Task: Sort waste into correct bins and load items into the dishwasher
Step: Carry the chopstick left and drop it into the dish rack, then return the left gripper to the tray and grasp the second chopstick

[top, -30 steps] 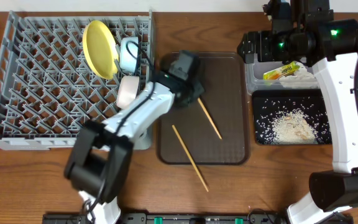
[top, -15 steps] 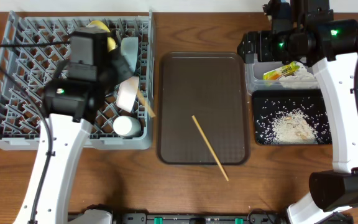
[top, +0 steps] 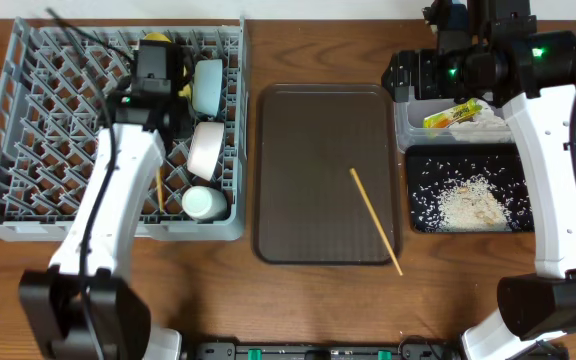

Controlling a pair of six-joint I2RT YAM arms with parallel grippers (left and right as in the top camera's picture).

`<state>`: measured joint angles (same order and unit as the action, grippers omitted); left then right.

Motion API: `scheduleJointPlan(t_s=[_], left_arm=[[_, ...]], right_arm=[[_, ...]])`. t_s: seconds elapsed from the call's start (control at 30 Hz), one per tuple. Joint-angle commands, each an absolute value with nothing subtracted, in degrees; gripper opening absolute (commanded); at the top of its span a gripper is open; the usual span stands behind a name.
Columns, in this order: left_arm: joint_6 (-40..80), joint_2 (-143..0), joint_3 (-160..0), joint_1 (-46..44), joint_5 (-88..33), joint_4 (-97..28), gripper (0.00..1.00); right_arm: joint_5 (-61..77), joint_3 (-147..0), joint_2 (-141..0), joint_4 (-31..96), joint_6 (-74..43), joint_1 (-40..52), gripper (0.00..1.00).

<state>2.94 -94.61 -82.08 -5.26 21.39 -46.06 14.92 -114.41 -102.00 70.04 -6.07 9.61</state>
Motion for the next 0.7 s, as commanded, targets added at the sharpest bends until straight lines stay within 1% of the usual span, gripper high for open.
scheduleJointPlan(t_s=[0.0,0.2,0.27,0.3,0.33,0.37,0.4,0.43,0.5,0.67], left_arm=[[-3.64,-97.58,-81.54,-5.04,25.15,-45.93,0.08],[-5.37,-100.36,-81.54,-5.06,25.12,-44.99,0.08],[-5.34,-100.33,-81.56,-5.06,25.12,-44.16,0.1],[-5.34,-100.22,-81.56,-5.06,25.12,-43.51,0.15],[-5.34,-100.18,-81.6,-5.06,25.12,-42.96,0.31],[-5.34,-100.18,-81.87,-5.13,25.12,-42.72,0.37],[-5.34,-100.18,-82.21,-5.21,25.12,-42.76,0.38],[-5.32,-100.18,-82.59,-5.28,25.1,-42.81,0.42],[-5.32,-99.63,-83.66,-5.67,25.1,-43.22,0.46],[-3.14,-94.96,-86.43,-7.79,24.58,-44.18,0.49]], right_arm=[[14.81,-114.58,-102.35,70.11,-6.15,10.15,0.99],[14.81,-114.58,-102.35,70.11,-6.15,10.15,0.99],[14.81,-114.58,-102.35,70.11,-6.15,10.15,0.99],[14.81,-114.58,-102.35,70.11,-6.15,10.15,0.99],[14.81,-114.58,-102.35,70.11,-6.15,10.15,0.99],[14.81,-114.58,-102.35,70.11,-6.15,10.15,0.99],[14.81,-114.58,-102.35,70.11,-6.15,10.15,0.99],[14.81,-114.58,-102.35,70.08,-6.15,10.15,0.99],[14.81,-114.58,-102.35,70.11,-6.15,10.15,0.99],[14.81,-114.58,-102.35,70.11,-6.15,10.15,0.99]])
